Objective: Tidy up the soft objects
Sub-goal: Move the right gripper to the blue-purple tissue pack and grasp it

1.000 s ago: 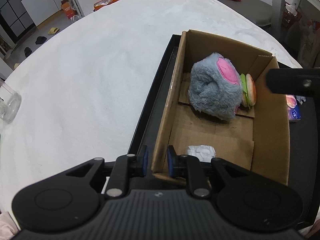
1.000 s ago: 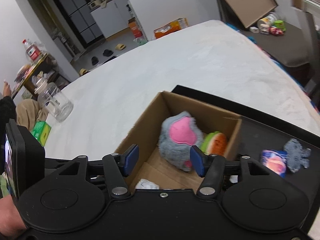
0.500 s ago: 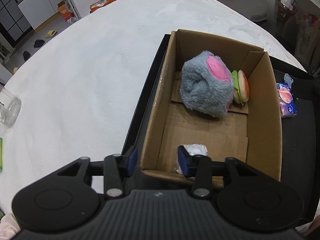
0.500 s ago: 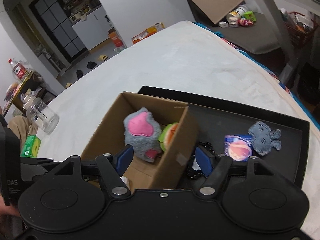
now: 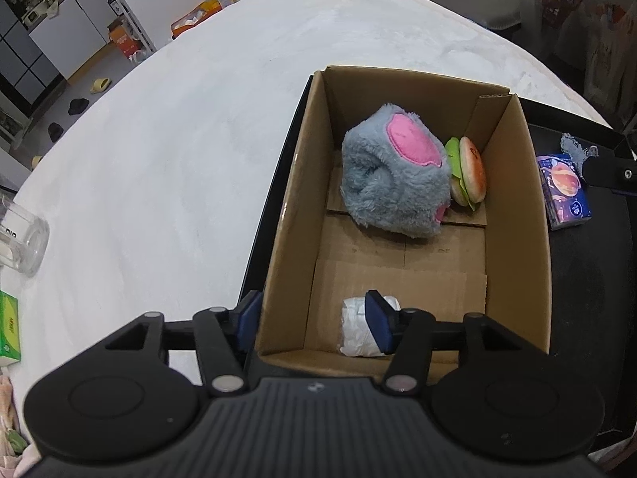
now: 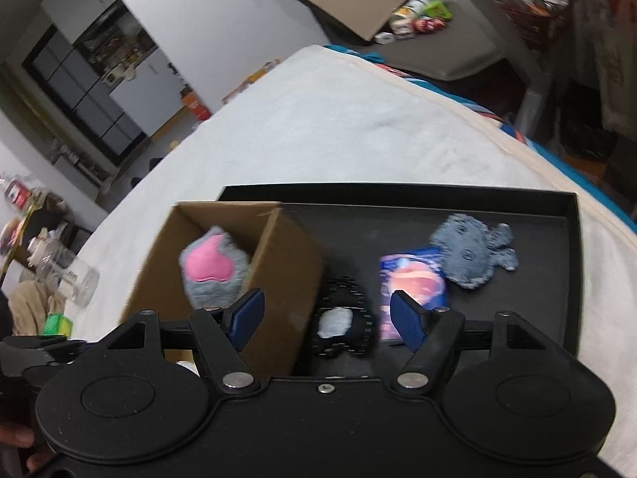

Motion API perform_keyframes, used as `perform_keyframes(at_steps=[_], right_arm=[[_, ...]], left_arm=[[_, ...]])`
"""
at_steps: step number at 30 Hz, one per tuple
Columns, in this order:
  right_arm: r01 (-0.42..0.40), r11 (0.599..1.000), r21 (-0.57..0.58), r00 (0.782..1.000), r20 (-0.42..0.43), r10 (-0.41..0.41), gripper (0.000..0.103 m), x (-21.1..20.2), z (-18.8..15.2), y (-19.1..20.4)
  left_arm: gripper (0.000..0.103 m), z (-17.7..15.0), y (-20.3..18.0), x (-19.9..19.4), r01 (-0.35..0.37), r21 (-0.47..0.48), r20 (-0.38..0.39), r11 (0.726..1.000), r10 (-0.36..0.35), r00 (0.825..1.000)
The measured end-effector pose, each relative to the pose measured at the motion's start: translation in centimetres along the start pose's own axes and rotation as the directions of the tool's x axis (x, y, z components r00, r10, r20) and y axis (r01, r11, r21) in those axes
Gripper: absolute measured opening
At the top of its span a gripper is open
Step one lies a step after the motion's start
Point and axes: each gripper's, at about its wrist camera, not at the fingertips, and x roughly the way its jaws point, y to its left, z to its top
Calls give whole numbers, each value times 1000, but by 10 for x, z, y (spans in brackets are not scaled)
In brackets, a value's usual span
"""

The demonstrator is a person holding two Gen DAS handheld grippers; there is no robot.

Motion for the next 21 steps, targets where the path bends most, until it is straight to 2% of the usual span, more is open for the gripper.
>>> perform_keyframes(at_steps=[12, 21], right_arm=[[124, 992, 21, 992, -28, -123, 70, 29, 0, -24], [223, 975, -12, 973, -65, -223, 69, 51, -7, -29]], left_arm=[[65, 16, -16, 9, -57, 30, -12, 998, 57, 998], [67, 21, -21, 16, -83, 41, -25, 996, 84, 996]])
